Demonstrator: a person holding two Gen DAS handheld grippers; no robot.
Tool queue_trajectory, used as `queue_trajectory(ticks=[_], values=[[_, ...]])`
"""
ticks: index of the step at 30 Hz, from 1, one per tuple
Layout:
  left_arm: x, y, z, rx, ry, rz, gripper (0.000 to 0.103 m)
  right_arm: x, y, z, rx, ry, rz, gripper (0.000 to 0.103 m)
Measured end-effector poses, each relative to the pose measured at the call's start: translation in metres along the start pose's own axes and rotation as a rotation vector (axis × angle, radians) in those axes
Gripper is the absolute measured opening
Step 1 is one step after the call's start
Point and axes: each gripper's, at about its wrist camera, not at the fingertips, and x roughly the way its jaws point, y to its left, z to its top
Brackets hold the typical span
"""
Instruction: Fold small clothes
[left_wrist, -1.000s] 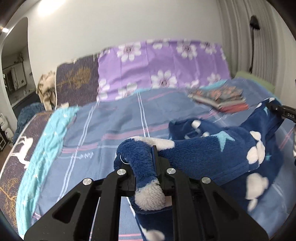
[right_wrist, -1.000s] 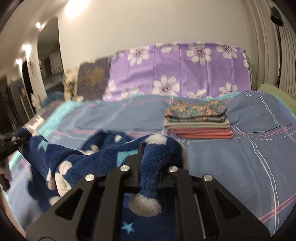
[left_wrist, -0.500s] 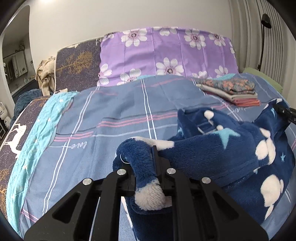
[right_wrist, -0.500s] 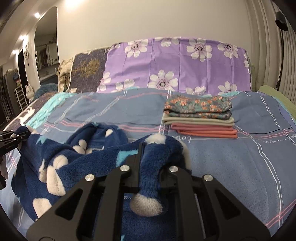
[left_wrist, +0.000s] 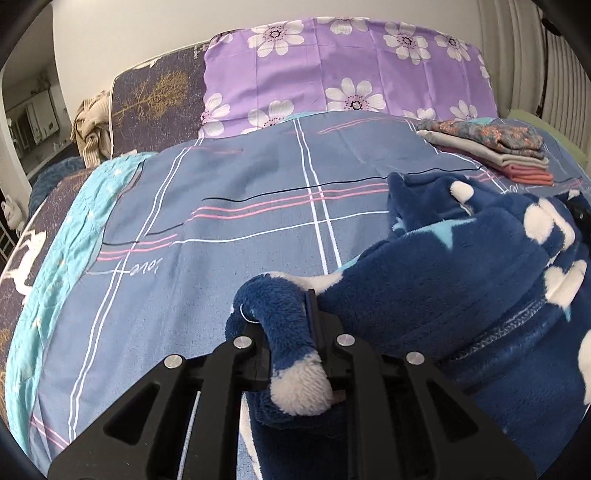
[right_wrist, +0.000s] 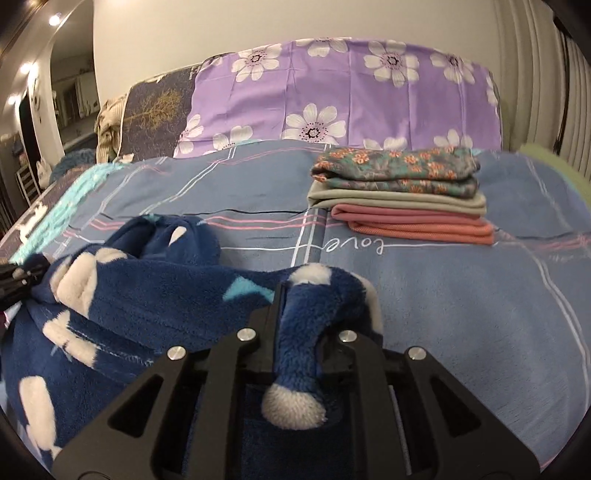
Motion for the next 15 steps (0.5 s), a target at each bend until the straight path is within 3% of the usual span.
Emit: queue_trajectory(ticks=[8, 15], values=[[-0.002, 0.000, -0.001, 0.005, -0.013, -0.005, 0.016, 0.004, 0.005, 0.000, -0.020, 0.023, -0.011, 0.014], [-0.032, 0.025, -0.012, -0.088, -0.070, -0.130, 0.032, -0.033, -0.012, 0.010, -0.071, 0.021, 0.105, 0.024]])
